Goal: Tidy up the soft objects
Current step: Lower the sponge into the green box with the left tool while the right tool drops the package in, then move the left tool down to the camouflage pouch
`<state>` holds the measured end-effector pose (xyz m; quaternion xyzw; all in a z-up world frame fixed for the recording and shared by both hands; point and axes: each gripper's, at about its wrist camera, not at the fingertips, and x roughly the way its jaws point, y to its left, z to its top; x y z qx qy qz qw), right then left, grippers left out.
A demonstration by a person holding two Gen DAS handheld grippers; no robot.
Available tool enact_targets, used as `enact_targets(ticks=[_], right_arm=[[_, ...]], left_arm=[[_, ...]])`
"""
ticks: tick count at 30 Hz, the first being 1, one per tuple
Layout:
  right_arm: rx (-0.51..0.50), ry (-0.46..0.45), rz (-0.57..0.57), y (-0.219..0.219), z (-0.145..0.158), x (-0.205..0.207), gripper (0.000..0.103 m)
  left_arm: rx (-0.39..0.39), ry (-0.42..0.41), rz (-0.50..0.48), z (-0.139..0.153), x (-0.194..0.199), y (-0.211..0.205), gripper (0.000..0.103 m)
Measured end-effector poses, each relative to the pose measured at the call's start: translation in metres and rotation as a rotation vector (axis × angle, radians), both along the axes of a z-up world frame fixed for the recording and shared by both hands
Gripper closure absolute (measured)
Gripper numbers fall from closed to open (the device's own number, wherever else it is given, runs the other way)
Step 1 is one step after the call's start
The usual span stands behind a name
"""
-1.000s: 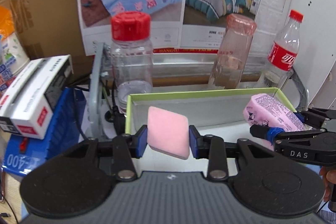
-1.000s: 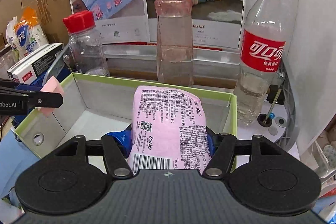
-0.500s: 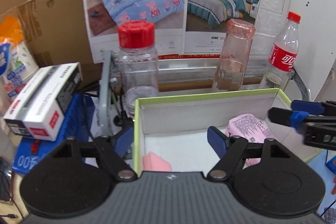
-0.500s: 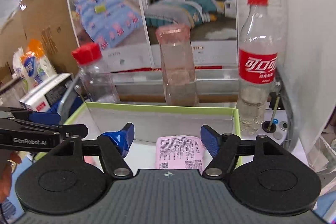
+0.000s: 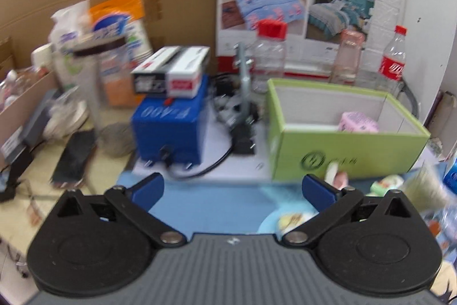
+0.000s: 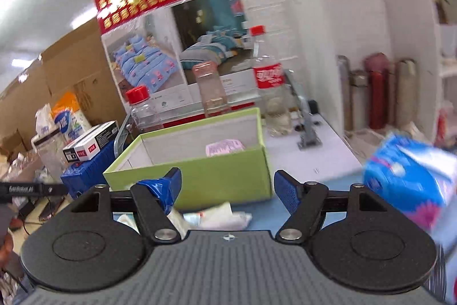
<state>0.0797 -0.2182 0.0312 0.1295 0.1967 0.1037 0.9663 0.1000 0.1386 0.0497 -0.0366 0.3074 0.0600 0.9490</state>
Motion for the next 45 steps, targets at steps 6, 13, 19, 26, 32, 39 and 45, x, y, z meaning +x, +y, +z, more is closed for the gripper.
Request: enact_targets(ticks=[6,13,19,26,32,39,45], right_arm=[[0.112,0.069,-0.108,-0.023,-0.041,-0.037,0.045],[0.125,0.139,-0.156,-0.033,-0.062,-0.045,0.045],[0.125,0.15,-0.137,-0.031,-0.065,-0.044,0.045],[0.16,0.161,-0.138,-0.032,-0.068,-0.042,0.045],[0.166,0.15,-0.151,-0.037,-0.062,-0.047,0.045],[0.165,0.152,-0.167,-0.043,-0.062,-0.047,0.045],[0.165,0.163,-0.163,-0.04,-0.063,-0.044,0.045]], left_arm=[[0.035,0.121,0.066,-0.042,-0.033,0.019,0.001],[-0.094,0.216,0.103,-0.069,-0.028,0.032,0.001],[-0.179,0.215,0.024,-0.056,-0.044,0.035,0.001],[-0.045,0.268,-0.146,-0.065,-0.049,0.004,0.001],[0.082,0.295,-0.168,-0.083,-0.031,-0.01,0.001],[0.129,0.28,0.008,-0.085,-0.006,0.032,0.001],[-0.048,0.239,0.077,-0.077,-0.006,0.062,0.001]])
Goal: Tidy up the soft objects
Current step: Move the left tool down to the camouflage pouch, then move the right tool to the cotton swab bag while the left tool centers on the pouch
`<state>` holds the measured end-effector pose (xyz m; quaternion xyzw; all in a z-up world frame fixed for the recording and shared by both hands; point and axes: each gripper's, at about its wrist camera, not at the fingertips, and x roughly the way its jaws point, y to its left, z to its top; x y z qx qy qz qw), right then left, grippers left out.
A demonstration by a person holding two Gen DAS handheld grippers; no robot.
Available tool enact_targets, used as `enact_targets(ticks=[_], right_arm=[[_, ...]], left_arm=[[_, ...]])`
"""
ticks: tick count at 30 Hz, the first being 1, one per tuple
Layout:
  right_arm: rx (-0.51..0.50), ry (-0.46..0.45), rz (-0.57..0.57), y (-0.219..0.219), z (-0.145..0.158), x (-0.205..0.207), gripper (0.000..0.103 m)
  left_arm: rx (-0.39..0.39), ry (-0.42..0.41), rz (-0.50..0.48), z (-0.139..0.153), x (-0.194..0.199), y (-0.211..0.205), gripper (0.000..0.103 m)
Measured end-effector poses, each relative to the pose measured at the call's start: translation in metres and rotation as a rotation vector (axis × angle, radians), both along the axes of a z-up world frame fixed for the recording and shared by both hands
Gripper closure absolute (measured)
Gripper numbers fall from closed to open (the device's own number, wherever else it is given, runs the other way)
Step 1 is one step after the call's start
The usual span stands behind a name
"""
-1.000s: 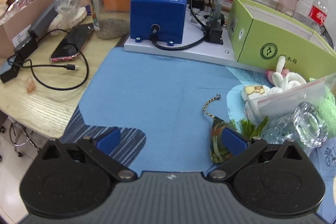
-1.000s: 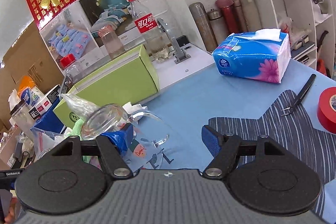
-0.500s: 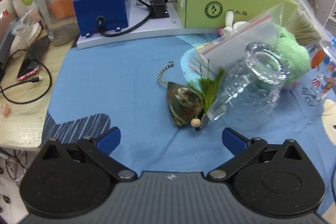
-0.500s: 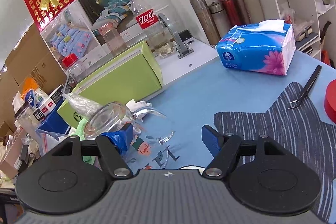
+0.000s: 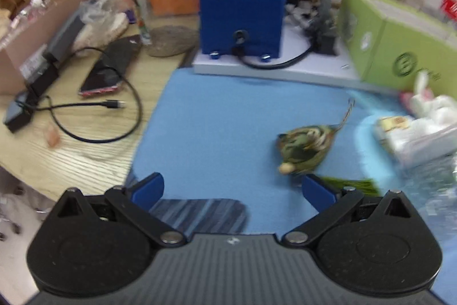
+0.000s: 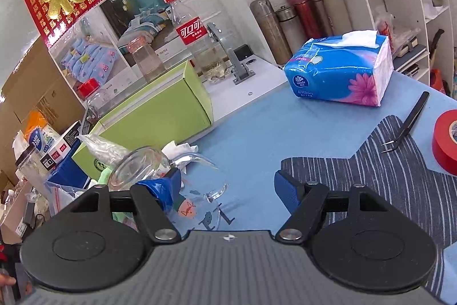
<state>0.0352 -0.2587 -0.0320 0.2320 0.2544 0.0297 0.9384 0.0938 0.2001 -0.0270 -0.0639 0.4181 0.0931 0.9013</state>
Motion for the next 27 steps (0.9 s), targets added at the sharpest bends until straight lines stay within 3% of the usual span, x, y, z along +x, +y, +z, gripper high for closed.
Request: enact_targets(ticks=[4,8,10,14,18,22,25,27], right_arm=[[-0.005,-0.006,-0.003,0.001,0.003,0.003,0.045],[0.002,0.003,0.014,0.002,0.001,0.005,0.045],[0.008,0.008,0.018,-0.001,0.002,0.005,0.045],[-0.036,0.0,0.057,-0.001,0.012,0.011,0.045],[-0.043,-0.047,0.212,0.016,0.039,0.028,0.045],[-0.198,-0.109,0.445,0.069,0.074,0.053,0.044],[-0.295,-0.085,0.577,0.107,0.076,0.077,0.044],[-0.35,-0.021,0.583,0.118,0.069,0.098,0.045]], left_arm=[[-0.091,-0.039,-0.022,0.006,0.01,-0.006,0.001],[-0.015,0.034,-0.037,-0.012,0.036,-0.018,0.001],[0.036,0.03,-0.03,-0.017,0.04,-0.02,0.001],[0.035,0.016,-0.021,-0.018,0.044,-0.018,0.001],[0.033,0.018,-0.01,-0.018,0.048,-0.018,0.001],[0.034,0.017,0.0,-0.018,0.048,-0.018,0.001],[0.033,0.018,-0.001,-0.018,0.049,-0.018,0.001],[0.033,0.02,-0.004,-0.018,0.05,-0.017,0.001]])
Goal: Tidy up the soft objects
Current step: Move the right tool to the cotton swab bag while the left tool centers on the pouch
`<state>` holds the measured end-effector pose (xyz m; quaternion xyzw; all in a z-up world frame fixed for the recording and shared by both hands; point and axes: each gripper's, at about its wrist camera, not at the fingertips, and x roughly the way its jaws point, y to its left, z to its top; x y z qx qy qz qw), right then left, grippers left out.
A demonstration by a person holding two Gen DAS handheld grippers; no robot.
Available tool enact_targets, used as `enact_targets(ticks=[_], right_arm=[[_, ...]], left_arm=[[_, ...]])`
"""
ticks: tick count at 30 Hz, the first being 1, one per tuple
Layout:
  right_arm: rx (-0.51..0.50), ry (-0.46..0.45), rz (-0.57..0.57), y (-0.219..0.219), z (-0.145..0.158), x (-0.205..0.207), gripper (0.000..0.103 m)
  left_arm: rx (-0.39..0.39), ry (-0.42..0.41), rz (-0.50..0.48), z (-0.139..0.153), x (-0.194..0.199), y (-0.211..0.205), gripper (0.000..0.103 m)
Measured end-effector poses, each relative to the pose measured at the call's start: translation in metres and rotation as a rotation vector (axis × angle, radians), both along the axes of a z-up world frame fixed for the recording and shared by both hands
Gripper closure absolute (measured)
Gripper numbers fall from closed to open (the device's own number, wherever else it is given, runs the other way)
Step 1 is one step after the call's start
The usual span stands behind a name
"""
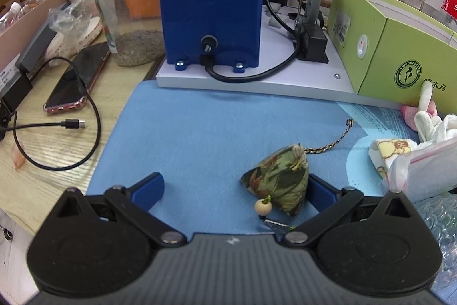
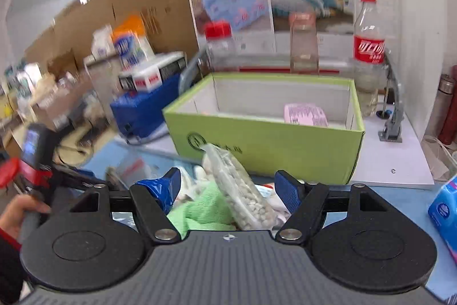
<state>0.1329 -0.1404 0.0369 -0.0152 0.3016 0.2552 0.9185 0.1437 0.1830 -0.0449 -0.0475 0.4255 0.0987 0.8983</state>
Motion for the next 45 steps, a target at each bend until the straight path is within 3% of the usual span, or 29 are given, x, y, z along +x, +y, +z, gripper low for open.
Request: enact_targets(ticks=[3,7,10,14,17,21,25,27,34,38,40,41,43,45], right_arm=[[-0.077,0.006,-0.103,-0.015,-0.003,0.017,0.045],[-0.095,-0.036,-0.471,-0.093,-0.001,0.01,0.044],[-0.054,-0.033,-0.537,-0.13,0.0,-0.011,0.044],[-0.068,-0.015,-0.464,-0.126,-0.004,-0.017,0.044],[-0.119,0.021,-0.313,-0.098,-0.004,0.011,0.044],[-0.163,0.216,-0.044,-0.058,-0.001,0.074,0.044],[-0.331,0.385,0.058,-0.021,-0.009,0.117,0.044],[-0.399,0.426,0.057,-0.011,-0.017,0.125,0.044],[-0.471,0.534,0.082,-0.007,-0.053,0.132,0.043],[-0.498,0.493,-0.113,-0.047,-0.055,0.136,0.043],[-0.424,0.465,-0.246,-0.077,-0.047,0.133,0.043],[-0.35,0.464,-0.252,-0.089,-0.041,0.127,0.043],[-0.248,0.448,-0.181,-0.102,-0.031,0.112,0.043],[-0.298,0.394,-0.116,-0.104,-0.028,0.096,0.043]], left_arm=[[-0.001,0.001,-0.007,0.0,0.0,0.001,0.001],[0.001,-0.003,-0.011,0.0,0.001,0.001,0.001],[0.001,0.001,-0.016,0.0,0.003,0.001,0.001],[0.001,0.005,-0.01,-0.001,0.005,0.001,0.001],[0.0,0.012,-0.005,-0.001,0.006,0.0,0.001],[-0.002,0.022,-0.004,-0.001,0.009,0.001,0.001],[-0.003,0.019,-0.006,-0.001,0.01,0.002,0.001],[-0.002,0.016,-0.008,-0.001,0.011,0.002,0.001],[-0.002,0.019,-0.025,-0.001,0.015,0.004,0.001],[0.001,0.012,-0.02,-0.002,0.014,0.003,0.001],[0.001,0.012,-0.02,-0.002,0.014,0.003,0.001],[0.001,0.012,-0.02,-0.002,0.014,0.003,0.001],[0.001,0.013,-0.019,-0.002,0.014,0.002,0.001],[0.002,0.015,-0.018,-0.002,0.014,0.002,0.001]])
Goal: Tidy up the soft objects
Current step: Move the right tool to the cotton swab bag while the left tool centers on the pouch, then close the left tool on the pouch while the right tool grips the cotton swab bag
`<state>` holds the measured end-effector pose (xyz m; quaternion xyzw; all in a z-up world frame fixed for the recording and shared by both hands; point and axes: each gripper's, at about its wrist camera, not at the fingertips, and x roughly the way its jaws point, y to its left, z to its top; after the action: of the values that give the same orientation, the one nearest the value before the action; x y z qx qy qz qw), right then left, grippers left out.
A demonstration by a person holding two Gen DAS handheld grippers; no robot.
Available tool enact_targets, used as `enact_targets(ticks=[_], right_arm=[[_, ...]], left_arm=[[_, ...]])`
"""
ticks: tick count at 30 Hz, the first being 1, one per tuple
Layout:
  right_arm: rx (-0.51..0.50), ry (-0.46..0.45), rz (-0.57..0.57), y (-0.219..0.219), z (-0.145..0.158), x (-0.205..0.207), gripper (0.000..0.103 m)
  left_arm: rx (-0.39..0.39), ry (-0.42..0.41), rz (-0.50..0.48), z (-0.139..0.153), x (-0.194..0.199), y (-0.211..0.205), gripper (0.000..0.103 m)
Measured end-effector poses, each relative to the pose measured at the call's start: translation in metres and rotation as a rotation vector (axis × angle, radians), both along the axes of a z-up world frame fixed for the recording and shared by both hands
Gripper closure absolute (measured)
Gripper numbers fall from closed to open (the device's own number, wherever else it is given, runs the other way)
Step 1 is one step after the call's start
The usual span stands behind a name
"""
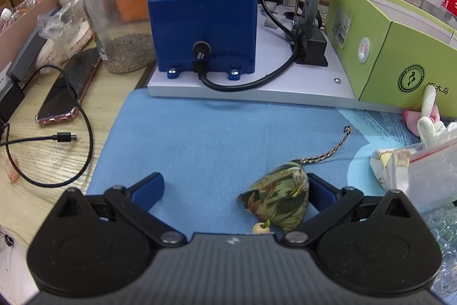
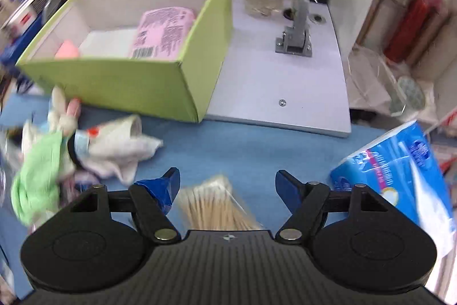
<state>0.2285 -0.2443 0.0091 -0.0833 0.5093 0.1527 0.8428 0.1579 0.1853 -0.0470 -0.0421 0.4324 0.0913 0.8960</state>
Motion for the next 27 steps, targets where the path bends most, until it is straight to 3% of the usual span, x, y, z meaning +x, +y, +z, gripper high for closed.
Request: enact_targets(ticks=[2,5,9,13,19,23,27], right_arm=[[-0.068,-0.046,0.092,-0.004,-0.002,-0.013,0.043],[-0.043,-0.023,0.17,-0.012,-0.008,-0.014,0.043],[0.026,0.006,0.192,-0.012,-0.02,-0.005,0.043],[0.025,0.042,0.205,-0.009,-0.033,0.003,0.043],[0.014,0.014,0.182,-0.012,-0.04,0.005,0.042],[0.052,-0.023,-0.028,-0.026,-0.043,0.012,0.041],[0.006,-0.06,0.036,-0.017,-0.046,-0.006,0.04]], left_arm=[[0.0,0.001,0.0,0.0,0.0,0.0,0.001],[-0.001,0.005,0.0,0.0,0.001,0.001,0.001],[-0.001,0.005,0.0,0.0,0.001,0.001,0.001],[-0.001,0.006,0.002,0.0,0.001,0.001,0.001],[0.0,0.002,0.004,0.0,0.001,0.0,0.001],[0.002,-0.001,0.004,0.0,0.001,0.0,0.001],[0.003,-0.004,-0.016,0.0,0.0,-0.001,0.001]])
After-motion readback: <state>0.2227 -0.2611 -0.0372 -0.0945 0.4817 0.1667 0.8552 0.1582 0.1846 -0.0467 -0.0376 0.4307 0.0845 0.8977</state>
